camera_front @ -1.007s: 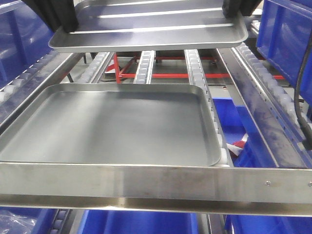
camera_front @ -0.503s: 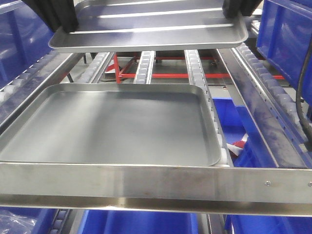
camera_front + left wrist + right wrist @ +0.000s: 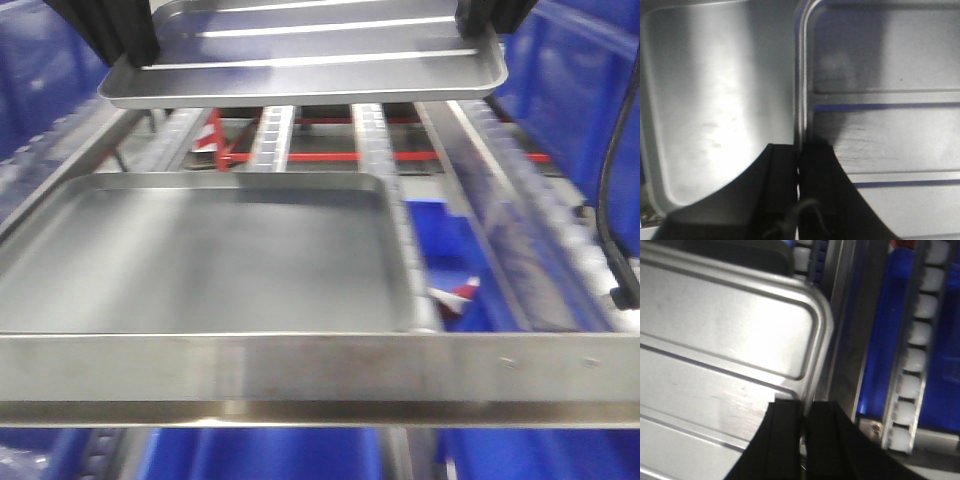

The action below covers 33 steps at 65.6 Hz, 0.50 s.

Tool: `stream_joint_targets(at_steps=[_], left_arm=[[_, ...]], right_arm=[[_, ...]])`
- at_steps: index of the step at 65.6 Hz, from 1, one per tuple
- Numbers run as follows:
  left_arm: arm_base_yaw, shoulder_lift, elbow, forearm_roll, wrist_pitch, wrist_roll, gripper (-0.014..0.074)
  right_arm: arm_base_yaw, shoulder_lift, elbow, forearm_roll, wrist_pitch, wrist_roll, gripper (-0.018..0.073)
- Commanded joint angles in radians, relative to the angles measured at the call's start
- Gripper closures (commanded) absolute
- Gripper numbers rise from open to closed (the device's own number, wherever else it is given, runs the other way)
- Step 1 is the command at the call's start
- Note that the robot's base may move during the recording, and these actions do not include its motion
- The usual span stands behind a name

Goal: Grab silver tray and place in blue box
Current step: 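Hold the tray raised in both grippers while the base drives to the blue bin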

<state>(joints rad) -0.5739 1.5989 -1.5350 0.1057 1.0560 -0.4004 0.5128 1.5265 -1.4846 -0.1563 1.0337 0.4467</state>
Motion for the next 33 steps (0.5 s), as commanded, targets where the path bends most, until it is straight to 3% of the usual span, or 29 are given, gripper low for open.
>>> stream_joint_targets(at_steps=[1, 33], left_arm=[[-0.012, -0.048, -0.033, 0.009, -0.033, 0.018, 0.0694], [-0.012, -0.048, -0.033, 0.009, -0.033, 0.018, 0.0694]], right_arm=[[0.000, -0.047, -0.029, -0.025, -0.052, -0.024, 0.0501], [0.000, -0.047, -0.029, -0.025, -0.052, -0.024, 0.0501]])
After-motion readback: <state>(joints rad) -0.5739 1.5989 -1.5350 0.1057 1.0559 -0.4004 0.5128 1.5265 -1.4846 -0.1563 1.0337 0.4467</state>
